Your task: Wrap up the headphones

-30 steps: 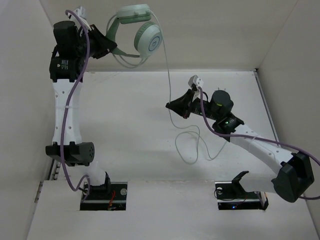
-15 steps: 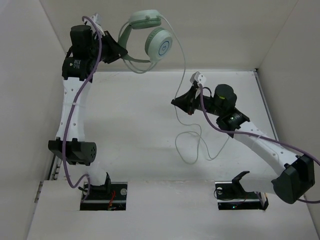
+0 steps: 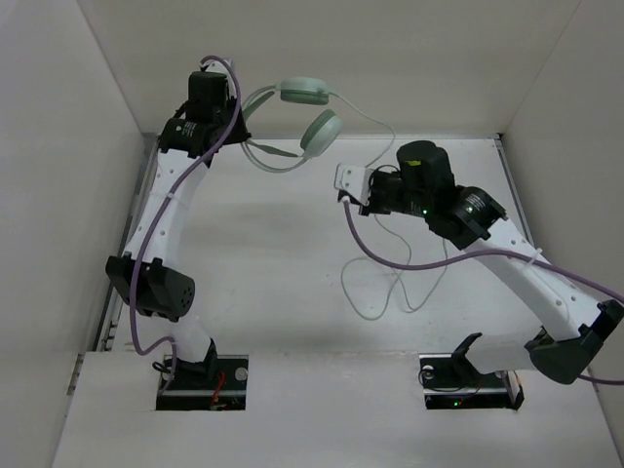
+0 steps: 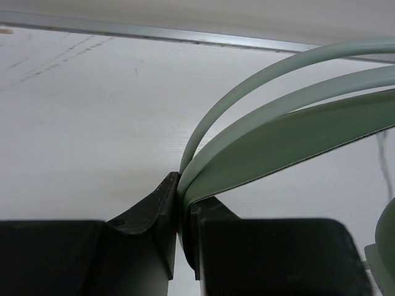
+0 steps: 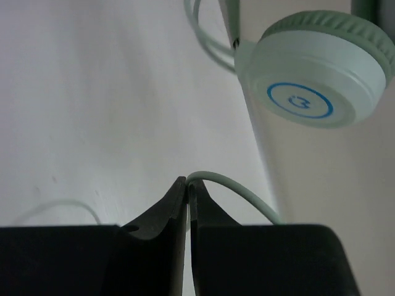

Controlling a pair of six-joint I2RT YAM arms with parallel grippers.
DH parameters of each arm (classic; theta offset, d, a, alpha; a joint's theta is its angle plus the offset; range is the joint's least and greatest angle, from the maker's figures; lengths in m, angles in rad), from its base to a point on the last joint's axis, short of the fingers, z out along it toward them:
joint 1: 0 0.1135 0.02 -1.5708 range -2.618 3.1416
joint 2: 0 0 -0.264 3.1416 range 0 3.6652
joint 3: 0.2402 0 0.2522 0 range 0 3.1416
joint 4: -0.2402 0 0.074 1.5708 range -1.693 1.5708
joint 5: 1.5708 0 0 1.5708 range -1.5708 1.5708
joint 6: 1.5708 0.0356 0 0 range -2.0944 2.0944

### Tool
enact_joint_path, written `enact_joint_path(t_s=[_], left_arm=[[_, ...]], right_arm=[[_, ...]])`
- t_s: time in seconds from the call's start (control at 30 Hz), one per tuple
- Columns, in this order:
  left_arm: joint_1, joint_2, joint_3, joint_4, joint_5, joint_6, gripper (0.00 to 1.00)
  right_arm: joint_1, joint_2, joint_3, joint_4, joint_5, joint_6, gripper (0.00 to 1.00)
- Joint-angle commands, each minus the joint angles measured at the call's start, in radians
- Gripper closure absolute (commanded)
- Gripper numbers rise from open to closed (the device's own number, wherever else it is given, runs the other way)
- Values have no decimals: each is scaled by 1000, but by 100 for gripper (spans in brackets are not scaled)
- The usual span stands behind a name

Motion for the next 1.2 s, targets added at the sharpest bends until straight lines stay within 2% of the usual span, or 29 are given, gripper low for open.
enact_joint_path(t_s=[0.0,0.07,0.23,0.47,0.6,0.87,1.03,1.17], left_arm=[[-2,-2,9,64,-141,49,100],[-5,10,9,52,-173,78,100],[-45,27,-17,26,-235,146,100],[-157,38,-64,26,-272,236,100],[-212,35,-106,24,-259,261,100],[-272,29,-155,18,-227,290,100],[-323,41,-154,11,-194,310,100],[-347,53,-143,0,-172,310,100]], right_arm=[[34,34,61,-356,291,-405,100],[34,35,92,-402,382,-477,100],[-75,44,181,-324,601,-684,100],[-230,72,181,222,685,-916,100],[-262,81,167,417,648,-982,100],[-287,78,175,661,476,-1011,100],[-233,26,80,823,318,-990,100],[-175,-43,-10,848,200,-964,100]])
